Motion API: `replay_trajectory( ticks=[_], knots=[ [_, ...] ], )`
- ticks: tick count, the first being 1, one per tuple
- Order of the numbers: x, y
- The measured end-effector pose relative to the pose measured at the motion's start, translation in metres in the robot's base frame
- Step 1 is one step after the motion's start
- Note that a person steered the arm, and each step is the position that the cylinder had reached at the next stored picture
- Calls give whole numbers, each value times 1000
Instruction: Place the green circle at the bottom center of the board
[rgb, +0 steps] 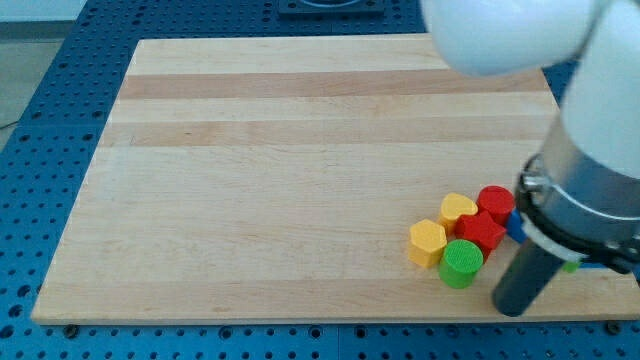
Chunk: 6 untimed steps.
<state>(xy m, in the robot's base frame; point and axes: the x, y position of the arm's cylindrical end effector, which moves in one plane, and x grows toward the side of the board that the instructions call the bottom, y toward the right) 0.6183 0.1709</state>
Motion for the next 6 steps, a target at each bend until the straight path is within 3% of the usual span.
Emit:
replay_trajectory(
  ticks=[1, 3, 5, 6],
  knots=[
    [0, 0],
    [-3, -95],
    [-9, 6],
    [-35, -6]
  ],
)
